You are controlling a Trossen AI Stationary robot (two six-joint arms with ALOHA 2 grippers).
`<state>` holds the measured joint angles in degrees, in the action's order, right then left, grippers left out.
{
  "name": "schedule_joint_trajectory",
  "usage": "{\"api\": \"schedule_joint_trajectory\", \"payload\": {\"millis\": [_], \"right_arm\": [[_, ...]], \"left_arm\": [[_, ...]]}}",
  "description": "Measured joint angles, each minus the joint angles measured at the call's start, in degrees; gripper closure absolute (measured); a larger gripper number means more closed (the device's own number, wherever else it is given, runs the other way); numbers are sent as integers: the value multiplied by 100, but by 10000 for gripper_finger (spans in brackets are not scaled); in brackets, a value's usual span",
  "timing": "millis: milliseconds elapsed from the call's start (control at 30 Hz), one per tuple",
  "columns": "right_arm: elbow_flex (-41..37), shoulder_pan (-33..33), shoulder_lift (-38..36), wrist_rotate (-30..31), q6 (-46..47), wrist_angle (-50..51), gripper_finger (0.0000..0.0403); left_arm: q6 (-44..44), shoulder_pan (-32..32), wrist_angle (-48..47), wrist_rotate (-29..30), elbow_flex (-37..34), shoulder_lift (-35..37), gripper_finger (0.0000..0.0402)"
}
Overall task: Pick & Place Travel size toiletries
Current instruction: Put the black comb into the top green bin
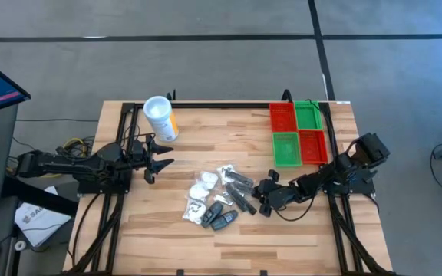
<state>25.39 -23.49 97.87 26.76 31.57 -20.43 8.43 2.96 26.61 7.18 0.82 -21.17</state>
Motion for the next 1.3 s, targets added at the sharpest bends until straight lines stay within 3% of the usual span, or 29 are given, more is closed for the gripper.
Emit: {"api": "schedule_joint_trajectory", "payload": {"millis": [100,233,400,633,800,1300], "right_arm": [[28,0,4,3,-4,24,249],[50,0,6,30,-30,55,286],[52,0,6,33,-44,59,303],[52,0,15,29,-43,42,281],[54,0,15,33,-44,37,304],[41,2,-243,-78,-44,242,307]], "left_arm": [[0,0,0,0,0,0,192],[-1,0,0,0,0,0,192],[0,0,-2,0,0,0,192],[-2,0,-1,0,0,0,192],[0,0,-2,0,0,0,192],[0,0,-2,0,0,0,192]]}}
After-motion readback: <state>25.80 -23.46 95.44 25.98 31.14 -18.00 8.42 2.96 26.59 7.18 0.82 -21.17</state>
